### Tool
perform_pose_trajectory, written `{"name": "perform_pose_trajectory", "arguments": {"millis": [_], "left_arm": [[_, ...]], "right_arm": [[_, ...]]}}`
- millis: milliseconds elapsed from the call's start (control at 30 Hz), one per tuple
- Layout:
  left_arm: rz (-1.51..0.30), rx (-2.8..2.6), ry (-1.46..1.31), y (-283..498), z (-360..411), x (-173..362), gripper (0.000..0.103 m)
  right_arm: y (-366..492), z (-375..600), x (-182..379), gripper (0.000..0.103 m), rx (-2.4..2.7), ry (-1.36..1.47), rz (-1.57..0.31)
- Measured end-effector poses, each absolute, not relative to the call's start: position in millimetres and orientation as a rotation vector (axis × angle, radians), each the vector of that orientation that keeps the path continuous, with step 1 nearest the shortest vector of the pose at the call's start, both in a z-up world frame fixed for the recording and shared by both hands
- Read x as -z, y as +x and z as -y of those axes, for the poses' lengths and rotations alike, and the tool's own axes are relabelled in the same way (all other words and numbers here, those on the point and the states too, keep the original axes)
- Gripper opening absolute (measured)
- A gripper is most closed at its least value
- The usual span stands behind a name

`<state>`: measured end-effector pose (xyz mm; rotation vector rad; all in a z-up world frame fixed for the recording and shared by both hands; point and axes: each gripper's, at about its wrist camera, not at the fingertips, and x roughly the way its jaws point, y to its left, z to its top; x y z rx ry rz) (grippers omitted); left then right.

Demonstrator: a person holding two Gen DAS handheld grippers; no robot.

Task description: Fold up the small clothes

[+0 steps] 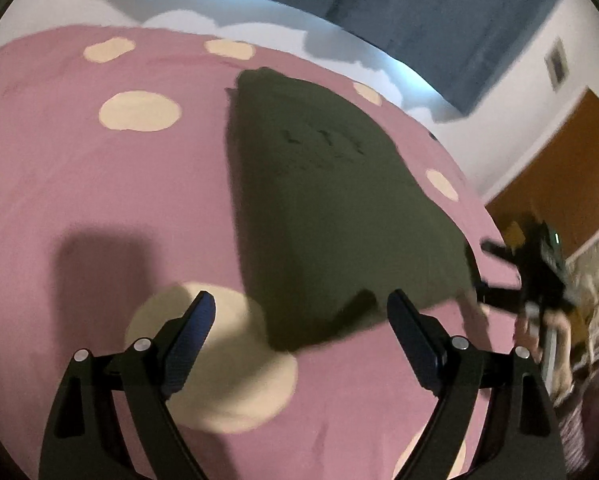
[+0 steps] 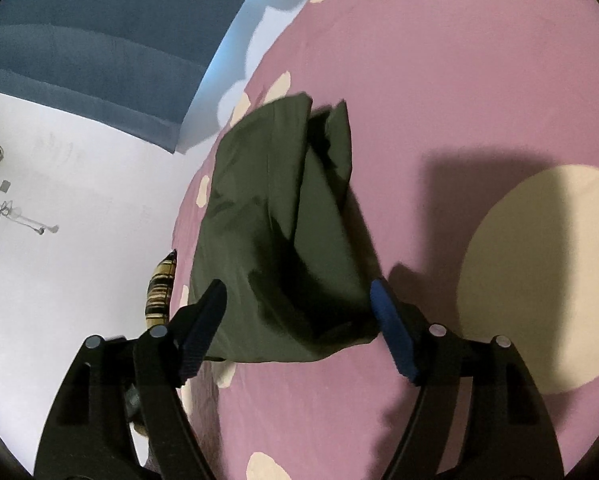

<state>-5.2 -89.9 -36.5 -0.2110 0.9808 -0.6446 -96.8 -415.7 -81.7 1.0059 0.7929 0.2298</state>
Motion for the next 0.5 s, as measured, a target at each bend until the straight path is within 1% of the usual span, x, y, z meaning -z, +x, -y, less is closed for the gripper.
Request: {"name": "perform_pose_trajectory", "arguments": {"millis": [33, 167, 267, 400, 500], "left_arm": [[-1.005, 0.648, -0.235, 4.2, 88.9, 41.2, 0.087], [-1.093, 0.687, -0.349, 25.6, 89.5, 57.2, 0.087], [-1.109, 0.7, -0.385, 31.7, 94.0, 61.8, 0.088], [-1.135, 0.713, -0.409, 38.1, 99.8, 68.7, 0.088], [-1.146, 0.733, -0.421, 38.6, 104.2, 65.4, 0.087]], "right_arm": [[-96.7, 414.2, 82.9, 0.078, -0.232, 1.002, -0.795], [-91.1, 411.0, 92.6, 0.079, -0.241, 1.025, -0.801], [-86.4, 402.1, 93.0, 0.08, -0.255, 0.981, -0.814], [-77.1, 390.0, 94.6, 0.08, -0.255, 0.89, -0.86], [-75.2, 389.3, 89.0, 0.08, -0.247, 0.859, -0.855]]}}
